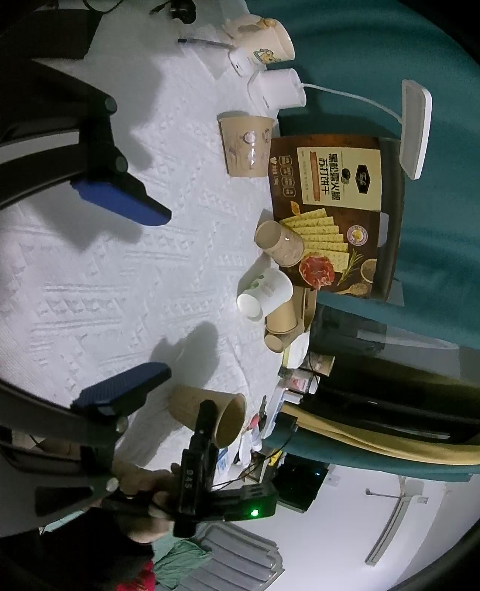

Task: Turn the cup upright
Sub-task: 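Turn the right gripper so the brown cup's opening faces up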

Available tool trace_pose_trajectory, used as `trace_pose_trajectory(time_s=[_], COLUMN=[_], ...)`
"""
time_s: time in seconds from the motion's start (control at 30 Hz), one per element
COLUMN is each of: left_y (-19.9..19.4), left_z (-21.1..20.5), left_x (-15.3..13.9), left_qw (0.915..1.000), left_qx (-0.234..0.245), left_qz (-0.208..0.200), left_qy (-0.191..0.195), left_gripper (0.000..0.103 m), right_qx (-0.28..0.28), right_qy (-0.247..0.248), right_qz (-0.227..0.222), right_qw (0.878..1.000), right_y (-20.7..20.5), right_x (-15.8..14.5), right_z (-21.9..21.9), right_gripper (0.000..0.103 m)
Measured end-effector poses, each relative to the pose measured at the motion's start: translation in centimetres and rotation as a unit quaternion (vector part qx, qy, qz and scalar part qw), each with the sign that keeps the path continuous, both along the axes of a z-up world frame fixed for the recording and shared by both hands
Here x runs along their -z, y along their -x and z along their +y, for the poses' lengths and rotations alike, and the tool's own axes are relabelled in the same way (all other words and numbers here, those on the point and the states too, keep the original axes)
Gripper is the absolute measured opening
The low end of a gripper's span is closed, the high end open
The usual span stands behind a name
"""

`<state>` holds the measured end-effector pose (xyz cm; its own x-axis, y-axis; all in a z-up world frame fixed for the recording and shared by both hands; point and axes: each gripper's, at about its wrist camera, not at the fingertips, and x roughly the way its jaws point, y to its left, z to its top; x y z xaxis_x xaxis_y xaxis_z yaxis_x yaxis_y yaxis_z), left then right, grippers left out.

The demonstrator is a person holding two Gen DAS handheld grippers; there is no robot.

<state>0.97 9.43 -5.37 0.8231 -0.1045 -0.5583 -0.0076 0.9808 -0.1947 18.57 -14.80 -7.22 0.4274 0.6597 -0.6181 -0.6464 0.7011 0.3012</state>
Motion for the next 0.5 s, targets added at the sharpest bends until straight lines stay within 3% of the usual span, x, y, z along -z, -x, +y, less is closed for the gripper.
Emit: trace_pose_trajectory(time_s=[0.17, 0.5], left_y=[-0.6, -1.5], left_z=[-0.3, -0.6], left_x=[0.2, 0.9], left_qw=[0.9999, 0.9986], left_qx=[-0.003, -0.028], left_qz=[0.009, 0.041], left_qy=[0.007, -0.020], left_gripper=[0.077, 0.077], right_qx=[0.018, 0.047], right_qy=[-0.005, -0.007], right_qz=[0.002, 0.008], right_qw=[1.000, 0.999], right_y=[0.7, 1.4], right_x=[0.8, 2.0], right_z=[-0.4, -1.4], right_gripper=[0.068, 0.069])
